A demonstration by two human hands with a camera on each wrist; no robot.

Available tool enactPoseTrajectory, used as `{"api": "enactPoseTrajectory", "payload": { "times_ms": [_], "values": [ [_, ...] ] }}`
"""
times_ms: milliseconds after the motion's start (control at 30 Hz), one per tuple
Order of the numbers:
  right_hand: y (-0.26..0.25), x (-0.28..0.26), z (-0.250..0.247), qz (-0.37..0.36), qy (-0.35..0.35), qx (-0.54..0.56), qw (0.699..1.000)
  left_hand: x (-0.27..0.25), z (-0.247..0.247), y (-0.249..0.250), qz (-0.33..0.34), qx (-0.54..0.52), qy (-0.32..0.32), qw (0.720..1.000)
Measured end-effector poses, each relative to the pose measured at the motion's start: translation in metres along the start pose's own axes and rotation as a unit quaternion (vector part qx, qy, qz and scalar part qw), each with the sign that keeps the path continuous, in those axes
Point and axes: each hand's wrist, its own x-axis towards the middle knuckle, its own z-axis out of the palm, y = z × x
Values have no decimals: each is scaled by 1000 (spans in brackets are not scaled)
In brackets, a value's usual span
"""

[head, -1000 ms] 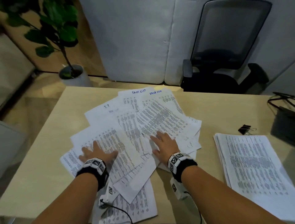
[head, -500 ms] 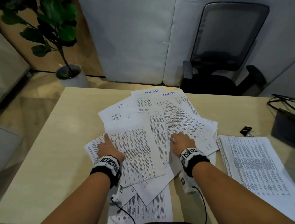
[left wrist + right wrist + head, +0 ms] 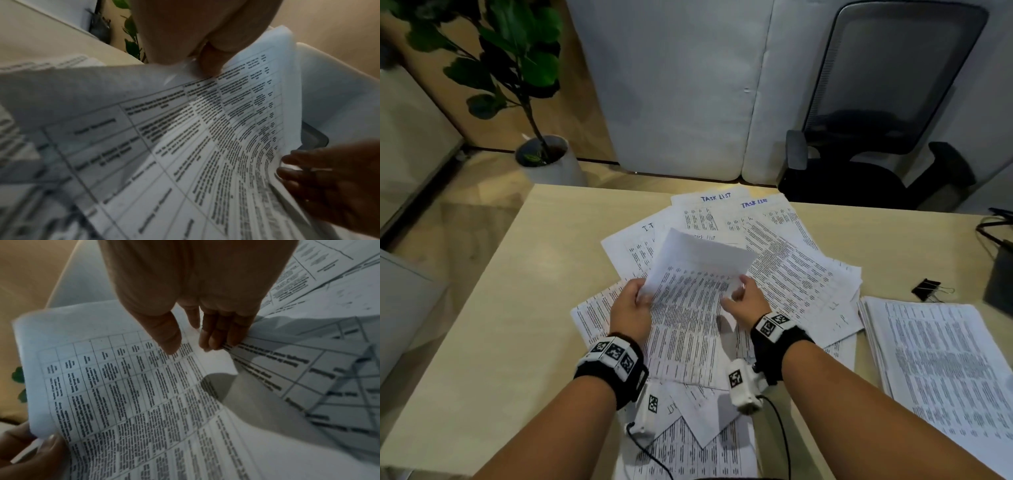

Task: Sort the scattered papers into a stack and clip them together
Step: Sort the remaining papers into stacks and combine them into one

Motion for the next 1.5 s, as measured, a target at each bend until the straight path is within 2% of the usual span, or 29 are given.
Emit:
{"api": "enactPoseTrajectory", "payload": {
  "times_ms": [133,233,300,367,433,500,600,667,767,833,933,1033,1133,1233,1333,1400,1500],
  "values": [
    [0,11,-15,43,112,15,993,4,15,9,-16,-93,-5,995],
    [-3,12,-27,52,75,17,996,13,25,5,-37,-60,-36,997],
    [-4,12,-35,39,69,-27,996,21,29,-1,-40,47,-53,997],
    [-5,15,-38,35,104,-80,991,28,30,-4,-55,146,-56,986],
    [-4,17,-37,38,122,-71,989,32,30,-5,-77,167,-64,981],
    [-5,16,-29,34,105,-29,993,33,31,-4,-94,177,-78,977],
    [-5,12,-17,1,82,-43,996,35,31,1,-101,157,-86,979],
    [-13,8,-20,-27,88,-6,996,37,32,2,-80,136,-81,984],
    [-27,2,-35,-75,56,139,986,40,29,6,-50,71,-66,994],
    [-29,4,-47,-80,70,193,975,40,31,10,-49,32,-62,996],
    [-15,19,-66,-32,177,111,977,37,36,11,-44,45,-55,996],
    [15,32,-89,31,226,-85,970,32,42,0,-87,71,-55,992],
    [39,35,-107,61,173,-240,953,25,46,-7,-97,104,-58,988],
    [47,32,-110,88,97,-335,933,27,48,-9,-102,86,-47,990],
    [39,25,-102,34,98,-423,900,30,49,-9,-101,36,-15,994],
    [31,22,-99,-4,112,-438,892,30,50,-8,-94,43,-11,995],
    [30,27,-100,-3,111,-402,909,27,50,-7,-104,73,-25,992]
  ]
}}
